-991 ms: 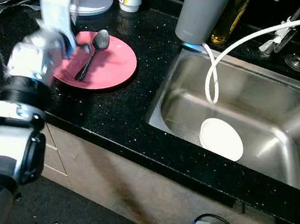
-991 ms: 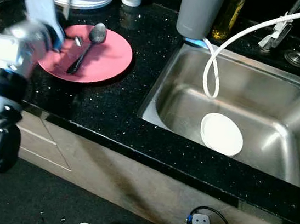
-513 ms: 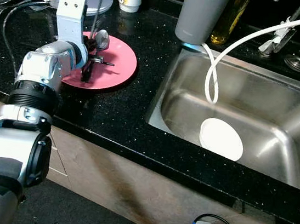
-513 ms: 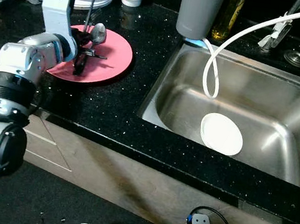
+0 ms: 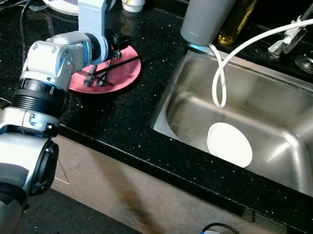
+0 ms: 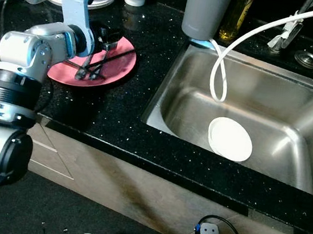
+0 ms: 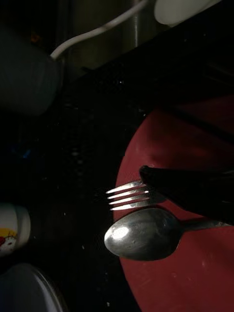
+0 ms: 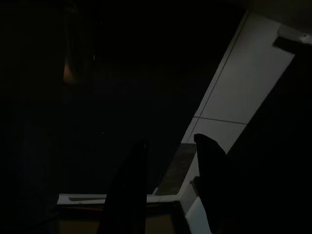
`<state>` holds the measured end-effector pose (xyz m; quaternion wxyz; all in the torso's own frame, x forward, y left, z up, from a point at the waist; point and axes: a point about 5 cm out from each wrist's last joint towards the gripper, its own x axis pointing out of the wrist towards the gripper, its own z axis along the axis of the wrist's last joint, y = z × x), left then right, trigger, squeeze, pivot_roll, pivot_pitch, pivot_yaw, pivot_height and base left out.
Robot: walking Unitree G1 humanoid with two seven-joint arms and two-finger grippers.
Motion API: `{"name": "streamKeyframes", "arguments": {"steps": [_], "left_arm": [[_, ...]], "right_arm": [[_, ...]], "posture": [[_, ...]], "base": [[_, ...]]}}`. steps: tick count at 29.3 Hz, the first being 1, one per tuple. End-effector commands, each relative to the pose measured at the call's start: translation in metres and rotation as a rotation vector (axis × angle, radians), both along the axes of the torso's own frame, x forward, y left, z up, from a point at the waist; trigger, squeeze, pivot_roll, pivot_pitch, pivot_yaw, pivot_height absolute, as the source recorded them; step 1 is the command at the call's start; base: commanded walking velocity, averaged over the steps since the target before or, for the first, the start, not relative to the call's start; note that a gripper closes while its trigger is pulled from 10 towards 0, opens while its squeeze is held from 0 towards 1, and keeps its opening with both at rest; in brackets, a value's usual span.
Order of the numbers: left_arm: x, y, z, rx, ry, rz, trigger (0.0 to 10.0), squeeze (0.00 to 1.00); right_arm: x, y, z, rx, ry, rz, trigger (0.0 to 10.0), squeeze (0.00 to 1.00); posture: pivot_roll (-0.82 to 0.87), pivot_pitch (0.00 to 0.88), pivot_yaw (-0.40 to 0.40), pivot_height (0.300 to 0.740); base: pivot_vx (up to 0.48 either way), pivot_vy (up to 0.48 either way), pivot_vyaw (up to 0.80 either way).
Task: Kitchen organization
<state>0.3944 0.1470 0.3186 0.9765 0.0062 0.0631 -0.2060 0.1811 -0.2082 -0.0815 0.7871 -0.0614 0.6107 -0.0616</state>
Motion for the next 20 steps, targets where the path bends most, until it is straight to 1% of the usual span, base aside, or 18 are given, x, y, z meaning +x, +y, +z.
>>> {"name": "streamKeyframes", "arguments": {"steps": [1, 3, 5, 7, 8, 10, 11, 14, 17, 20], "left_arm": [[-0.003, 0.001, 0.006, 0.04, 0.0, 0.001, 10.0, 0.0], [-0.004, 0.003, 0.005, 0.059, 0.009, 0.016, 10.0, 0.0], [-0.005, 0.006, -0.002, 0.087, 0.049, 0.031, 10.0, 0.0], [-0.005, 0.007, -0.004, 0.096, 0.061, 0.036, 10.0, 0.0], [-0.005, 0.01, -0.009, 0.132, 0.089, 0.053, 10.0, 0.0], [-0.005, 0.011, -0.011, 0.143, 0.105, 0.053, 10.0, 0.0], [-0.006, 0.012, -0.016, 0.155, 0.141, 0.046, 10.0, 0.0], [-0.008, 0.013, -0.023, 0.171, 0.182, 0.031, 10.0, 0.0], [-0.008, 0.012, -0.026, 0.174, 0.187, 0.012, 10.0, 0.0], [-0.009, 0.008, -0.025, 0.181, 0.167, -0.016, 10.0, 0.0]], "right_arm": [[-0.005, -0.001, -0.002, 0.0, 0.017, -0.002, 10.0, 0.0], [-0.005, -0.001, -0.002, -0.001, 0.017, -0.001, 10.0, 0.0], [-0.005, -0.001, -0.002, -0.002, 0.016, 0.0, 10.0, 0.0], [-0.005, -0.001, -0.002, -0.002, 0.016, 0.0, 10.0, 0.0], [-0.005, -0.001, -0.002, -0.002, 0.016, 0.0, 10.0, 0.0], [-0.005, -0.001, -0.002, -0.002, 0.016, 0.0, 10.0, 0.0], [-0.005, -0.001, -0.002, -0.002, 0.016, -0.001, 10.0, 0.0], [-0.005, -0.001, -0.002, -0.002, 0.016, 0.0, 10.0, 0.0], [-0.005, -0.001, -0.002, -0.004, 0.015, -0.001, 10.0, 0.0], [-0.005, -0.002, -0.002, -0.005, 0.015, -0.003, 10.0, 0.0]], "posture": [[0.08, 0.18, -0.025, 0.74], [0.08, 0.18, -0.025, 0.74], [0.08, 0.18, -0.026, 0.74], [0.08, 0.18, -0.025, 0.74], [0.08, 0.18, -0.025, 0.74], [0.08, 0.18, -0.025, 0.74], [0.08, 0.181, -0.025, 0.74], [0.08, 0.181, -0.025, 0.74], [0.08, 0.18, -0.024, 0.74], [0.08, 0.181, -0.025, 0.74]], "base": [[0.0, 0.0, 0.0], [0.0, 0.0, 0.0], [0.0, 0.0, 0.0], [0.0, 0.0, 0.0], [0.0, 0.0, 0.0], [0.0, 0.0, 0.0], [0.0, 0.0, 0.0], [0.0, 0.0, 0.0], [0.0, 0.0, 0.0], [0.0, 0.0, 0.0]]}}
